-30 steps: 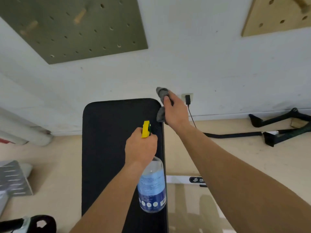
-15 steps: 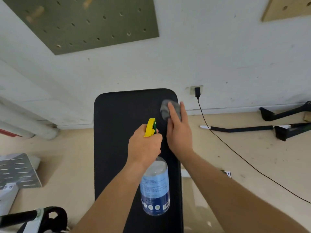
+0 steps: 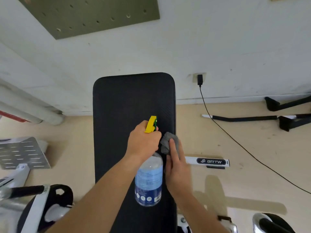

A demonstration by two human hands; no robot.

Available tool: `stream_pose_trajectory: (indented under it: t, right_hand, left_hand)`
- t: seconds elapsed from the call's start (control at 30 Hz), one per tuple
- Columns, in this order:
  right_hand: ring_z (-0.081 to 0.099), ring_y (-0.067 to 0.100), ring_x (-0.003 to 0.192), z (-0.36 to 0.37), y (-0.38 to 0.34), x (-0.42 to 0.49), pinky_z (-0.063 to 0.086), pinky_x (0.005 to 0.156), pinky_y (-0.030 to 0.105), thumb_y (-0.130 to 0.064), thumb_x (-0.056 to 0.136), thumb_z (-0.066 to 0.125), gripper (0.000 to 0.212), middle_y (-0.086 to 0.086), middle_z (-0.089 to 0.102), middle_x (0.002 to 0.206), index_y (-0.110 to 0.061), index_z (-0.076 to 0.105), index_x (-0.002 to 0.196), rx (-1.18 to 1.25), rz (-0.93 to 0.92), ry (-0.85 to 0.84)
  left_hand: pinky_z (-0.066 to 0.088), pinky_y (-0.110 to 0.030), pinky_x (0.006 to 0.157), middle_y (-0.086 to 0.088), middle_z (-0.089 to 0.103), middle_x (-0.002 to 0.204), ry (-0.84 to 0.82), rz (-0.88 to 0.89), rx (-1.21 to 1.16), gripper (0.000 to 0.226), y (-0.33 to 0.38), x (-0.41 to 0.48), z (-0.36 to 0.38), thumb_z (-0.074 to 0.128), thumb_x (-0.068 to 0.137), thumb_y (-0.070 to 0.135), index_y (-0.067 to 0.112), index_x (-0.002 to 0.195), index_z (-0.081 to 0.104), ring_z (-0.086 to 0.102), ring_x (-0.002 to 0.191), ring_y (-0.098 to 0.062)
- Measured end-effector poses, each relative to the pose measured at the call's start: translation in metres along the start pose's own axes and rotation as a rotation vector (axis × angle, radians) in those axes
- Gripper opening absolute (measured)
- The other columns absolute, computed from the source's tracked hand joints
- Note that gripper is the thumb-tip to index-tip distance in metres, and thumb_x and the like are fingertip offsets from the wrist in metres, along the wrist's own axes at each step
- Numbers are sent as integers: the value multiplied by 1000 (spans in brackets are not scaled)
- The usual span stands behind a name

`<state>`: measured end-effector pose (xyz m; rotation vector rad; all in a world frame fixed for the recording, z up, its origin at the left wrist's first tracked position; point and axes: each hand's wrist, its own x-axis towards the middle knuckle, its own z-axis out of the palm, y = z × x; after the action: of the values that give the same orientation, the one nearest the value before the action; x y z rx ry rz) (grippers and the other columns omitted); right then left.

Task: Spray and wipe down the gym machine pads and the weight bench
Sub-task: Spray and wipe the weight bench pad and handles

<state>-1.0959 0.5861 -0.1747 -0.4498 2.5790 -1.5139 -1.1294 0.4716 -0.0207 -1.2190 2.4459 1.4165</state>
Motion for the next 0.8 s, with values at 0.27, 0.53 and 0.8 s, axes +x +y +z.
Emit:
stream_pose_trajectory:
  t: [0.27, 0.53, 0.8]
  right_hand:
    - [63, 25, 115, -62, 2, 39, 54, 96, 38, -23, 105, 40, 44, -4, 44, 152, -43, 44, 145, 255, 153, 84]
    - [52, 6, 51, -115, -56, 170, 55, 58, 33, -16, 106, 41, 39, -7, 62, 84, -24, 50, 143, 618, 214, 247]
    - [64, 14, 72, -69, -64, 219, 55, 78, 36, -24, 108, 32, 47, 0, 66, 85, -33, 31, 154, 315, 42, -132]
  left_hand:
    - [59, -53, 73, -3, 59, 72, -20, -25, 38, 14, 13, -10, 28, 58, 82, 17, 10, 93, 63, 55, 61, -19]
    - [50, -44, 62, -5, 53, 71, 36, 65, 128, 13, 36, 1, 54, 55, 85, 19, 16, 74, 47, 50, 61, -23]
    - [47, -36, 56, -2, 56, 70, 56, 138, 366, 15, 14, -16, 47, 57, 91, 20, 15, 79, 50, 50, 58, -19]
